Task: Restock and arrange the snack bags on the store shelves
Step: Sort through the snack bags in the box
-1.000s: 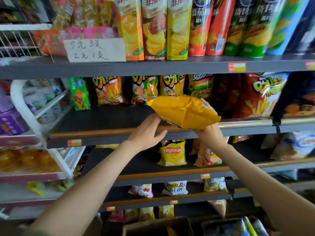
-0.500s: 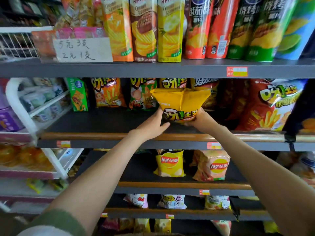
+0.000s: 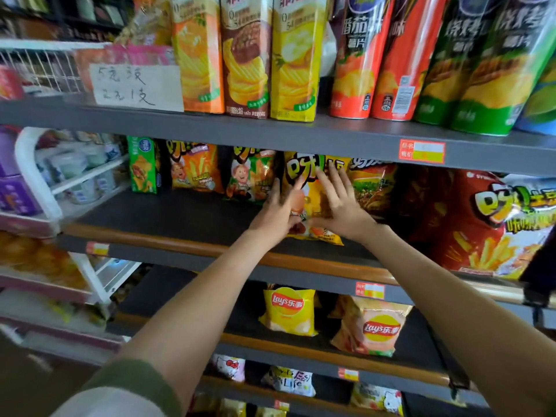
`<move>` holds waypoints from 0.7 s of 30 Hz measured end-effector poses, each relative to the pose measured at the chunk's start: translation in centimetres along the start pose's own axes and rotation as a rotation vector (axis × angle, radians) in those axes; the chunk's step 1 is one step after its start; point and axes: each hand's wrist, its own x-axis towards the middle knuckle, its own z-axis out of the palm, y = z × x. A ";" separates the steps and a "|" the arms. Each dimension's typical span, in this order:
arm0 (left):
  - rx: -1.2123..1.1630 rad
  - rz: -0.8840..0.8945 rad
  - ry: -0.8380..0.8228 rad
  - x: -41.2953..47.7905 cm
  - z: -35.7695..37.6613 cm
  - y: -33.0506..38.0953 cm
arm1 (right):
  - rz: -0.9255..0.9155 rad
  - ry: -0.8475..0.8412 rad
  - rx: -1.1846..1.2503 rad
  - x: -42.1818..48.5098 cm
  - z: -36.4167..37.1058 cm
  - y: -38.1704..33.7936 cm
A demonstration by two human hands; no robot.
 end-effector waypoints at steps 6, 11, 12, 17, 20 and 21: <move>0.310 0.019 0.171 1.2 0.4 -0.4 | -0.037 -0.025 -0.283 0.6 1.2 0.2; 0.331 -0.049 0.122 1.8 -0.1 -0.8 | 0.058 0.030 -0.458 1.8 2.4 -1.2; 0.299 -0.056 0.099 1.6 -0.2 -0.7 | 0.082 0.029 -0.461 1.8 2.5 -1.6; 0.132 -0.018 0.260 -2.8 0.0 -0.2 | 0.098 0.245 -0.289 -0.4 3.7 -5.3; -0.024 0.161 0.403 -7.6 1.6 -2.5 | 0.010 0.394 -0.148 -3.1 5.8 -8.6; -0.064 0.203 0.415 -9.5 2.3 -3.6 | -0.028 0.419 -0.108 -4.2 6.7 -9.8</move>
